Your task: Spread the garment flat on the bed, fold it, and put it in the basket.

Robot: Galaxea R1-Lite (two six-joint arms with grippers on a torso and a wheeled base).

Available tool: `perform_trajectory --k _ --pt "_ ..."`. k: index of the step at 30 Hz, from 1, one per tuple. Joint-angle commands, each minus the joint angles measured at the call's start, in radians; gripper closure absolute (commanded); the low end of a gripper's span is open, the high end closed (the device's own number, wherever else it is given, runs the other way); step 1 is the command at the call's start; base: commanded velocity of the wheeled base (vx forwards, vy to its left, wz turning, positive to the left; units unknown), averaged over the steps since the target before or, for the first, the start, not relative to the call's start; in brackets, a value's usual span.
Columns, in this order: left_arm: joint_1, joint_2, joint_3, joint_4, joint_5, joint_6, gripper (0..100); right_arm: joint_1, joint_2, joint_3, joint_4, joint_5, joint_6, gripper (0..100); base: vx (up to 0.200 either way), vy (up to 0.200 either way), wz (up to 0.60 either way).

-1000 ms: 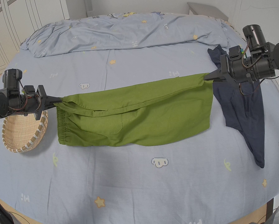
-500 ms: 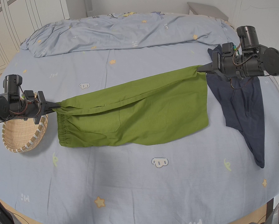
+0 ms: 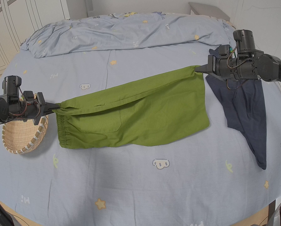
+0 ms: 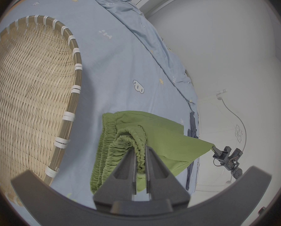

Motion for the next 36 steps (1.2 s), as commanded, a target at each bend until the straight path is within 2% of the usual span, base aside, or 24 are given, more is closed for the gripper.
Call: perform_trajectory --k 1,21,27,36 --pt "0.007 -0.002 -0.003 0.000 0.000 -0.001 100 0.001 0.011 -0.003 -0.012 -0.005 0.001 100 0.000 0.000 0.00" --pt "0.007 0.024 -0.005 -0.049 0.000 0.003 100 0.018 0.123 -0.017 -0.110 -0.049 -0.029 100 0.000 0.000 0.00" --pt "-0.001 0.044 -0.007 -0.088 0.000 -0.002 100 0.022 0.155 -0.044 -0.133 -0.097 -0.027 100 0.000 0.000 0.00" --pt "0.003 0.059 -0.025 -0.095 0.000 -0.004 100 0.022 0.186 -0.070 -0.133 -0.098 -0.029 100 0.000 0.000 0.00"
